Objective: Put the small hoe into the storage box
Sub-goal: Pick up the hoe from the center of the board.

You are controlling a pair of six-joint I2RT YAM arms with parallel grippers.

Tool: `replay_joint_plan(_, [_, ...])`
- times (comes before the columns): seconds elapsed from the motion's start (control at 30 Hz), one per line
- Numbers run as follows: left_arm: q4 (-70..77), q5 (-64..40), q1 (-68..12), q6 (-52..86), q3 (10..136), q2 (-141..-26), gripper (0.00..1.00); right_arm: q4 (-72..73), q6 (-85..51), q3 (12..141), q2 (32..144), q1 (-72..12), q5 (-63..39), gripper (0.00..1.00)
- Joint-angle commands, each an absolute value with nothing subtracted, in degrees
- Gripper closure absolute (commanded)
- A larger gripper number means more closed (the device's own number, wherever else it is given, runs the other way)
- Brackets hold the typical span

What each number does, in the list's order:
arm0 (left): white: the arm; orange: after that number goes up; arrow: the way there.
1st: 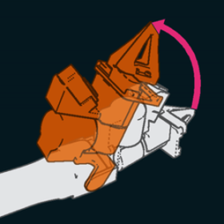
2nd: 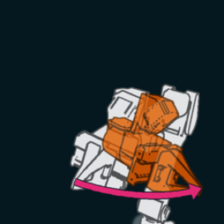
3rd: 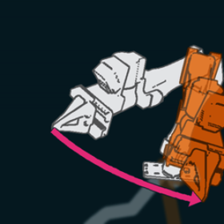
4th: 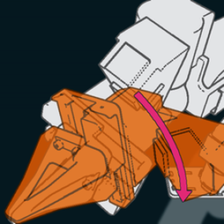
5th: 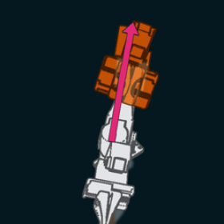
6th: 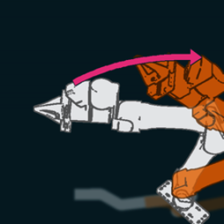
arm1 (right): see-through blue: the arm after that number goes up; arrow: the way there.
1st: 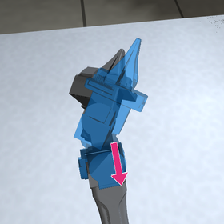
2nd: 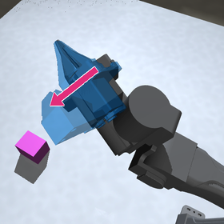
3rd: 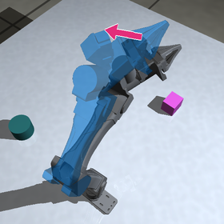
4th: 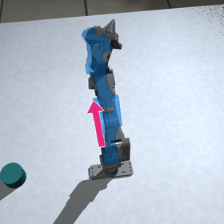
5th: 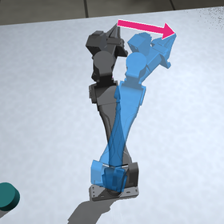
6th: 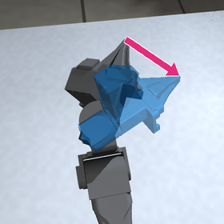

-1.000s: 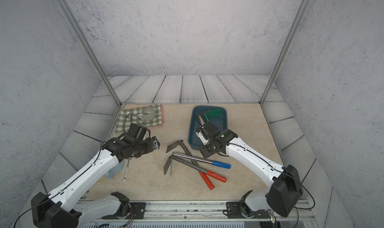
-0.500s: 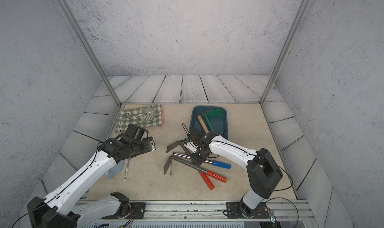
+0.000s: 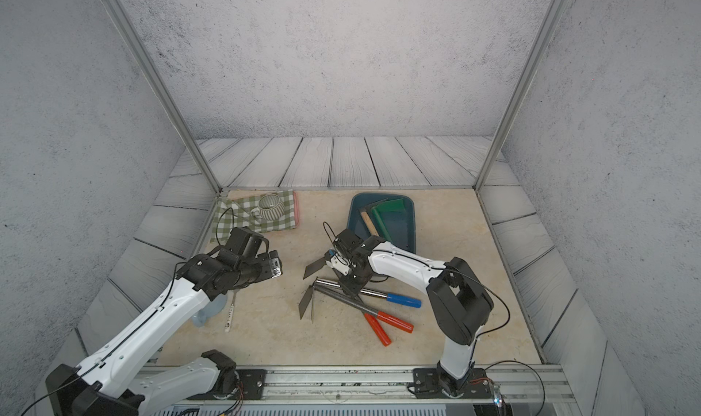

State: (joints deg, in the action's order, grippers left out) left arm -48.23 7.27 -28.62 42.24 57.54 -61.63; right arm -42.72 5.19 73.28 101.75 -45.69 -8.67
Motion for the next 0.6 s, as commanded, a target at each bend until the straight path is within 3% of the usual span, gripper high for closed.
replay_joint_plan(0.0, [-48.8,7.5,-28.3,41.7,56.4,-60.6,0.09,-41.2,6.2,74.1,103.6,-45.9,-7.9,0.5])
replay_joint_plan(0.3, [-47.7,7.4,-28.3,41.5,55.7,-60.8,0.09,-39.0,6.9,74.9,107.2,-45.7,-6.1,0.53])
replay_joint_plan(0.47, [-47.1,7.6,-28.2,41.1,55.7,-61.3,0.09,-38.6,6.9,75.1,108.6,-45.7,-6.9,0.75])
replay_joint_plan(0.57, [-46.9,7.8,-28.1,40.9,55.5,-61.4,0.09,-38.7,6.5,75.3,107.8,-45.7,-6.7,0.82])
